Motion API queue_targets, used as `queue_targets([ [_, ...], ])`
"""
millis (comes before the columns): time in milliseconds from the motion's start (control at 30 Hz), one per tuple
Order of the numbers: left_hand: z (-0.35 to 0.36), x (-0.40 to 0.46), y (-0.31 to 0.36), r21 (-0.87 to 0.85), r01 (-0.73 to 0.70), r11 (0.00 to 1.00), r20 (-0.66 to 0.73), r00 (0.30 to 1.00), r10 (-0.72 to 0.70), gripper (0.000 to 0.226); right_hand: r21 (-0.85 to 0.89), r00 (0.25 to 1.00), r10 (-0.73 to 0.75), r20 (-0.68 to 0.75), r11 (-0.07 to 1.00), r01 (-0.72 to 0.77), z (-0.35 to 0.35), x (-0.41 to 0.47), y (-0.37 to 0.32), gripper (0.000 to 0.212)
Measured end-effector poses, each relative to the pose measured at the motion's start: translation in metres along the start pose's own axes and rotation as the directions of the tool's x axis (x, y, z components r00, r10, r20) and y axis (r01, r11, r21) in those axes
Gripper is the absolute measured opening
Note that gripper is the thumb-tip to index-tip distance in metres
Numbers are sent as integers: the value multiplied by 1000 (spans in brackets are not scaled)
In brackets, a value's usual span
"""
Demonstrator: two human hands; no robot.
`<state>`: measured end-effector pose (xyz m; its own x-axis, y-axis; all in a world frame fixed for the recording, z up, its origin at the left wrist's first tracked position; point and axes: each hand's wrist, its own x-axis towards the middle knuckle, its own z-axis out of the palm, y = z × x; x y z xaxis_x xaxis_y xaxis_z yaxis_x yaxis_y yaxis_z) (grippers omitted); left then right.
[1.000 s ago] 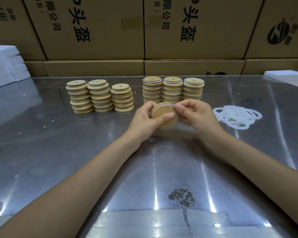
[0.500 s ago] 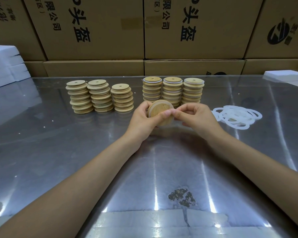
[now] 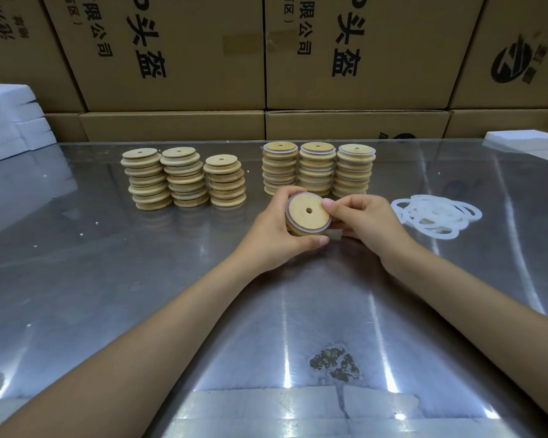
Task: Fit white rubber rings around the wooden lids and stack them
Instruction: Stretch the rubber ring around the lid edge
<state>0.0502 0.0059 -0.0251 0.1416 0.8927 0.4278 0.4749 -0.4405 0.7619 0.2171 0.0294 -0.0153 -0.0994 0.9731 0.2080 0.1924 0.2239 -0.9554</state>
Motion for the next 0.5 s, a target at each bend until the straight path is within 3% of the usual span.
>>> queue_targets([
  [100,-2,1,-3,72,35,997,-33,999,-33,66,-51,999,-32,0,998,32,0,2,3,18],
  [233,-5,3,-13,356,108,928,-121,990,-69,79,-240,983,-151,99,956,171,1,3,6,16],
  [367,-7,5,-19,497,199,844,-114,980,-163,76,-479,944,-191,268,824,302,6,0,9,22],
  [500,-8,6,-16,551,146,822,-116,988,-98,65,-588,907,-203,369,705,397,9,1,11,40],
])
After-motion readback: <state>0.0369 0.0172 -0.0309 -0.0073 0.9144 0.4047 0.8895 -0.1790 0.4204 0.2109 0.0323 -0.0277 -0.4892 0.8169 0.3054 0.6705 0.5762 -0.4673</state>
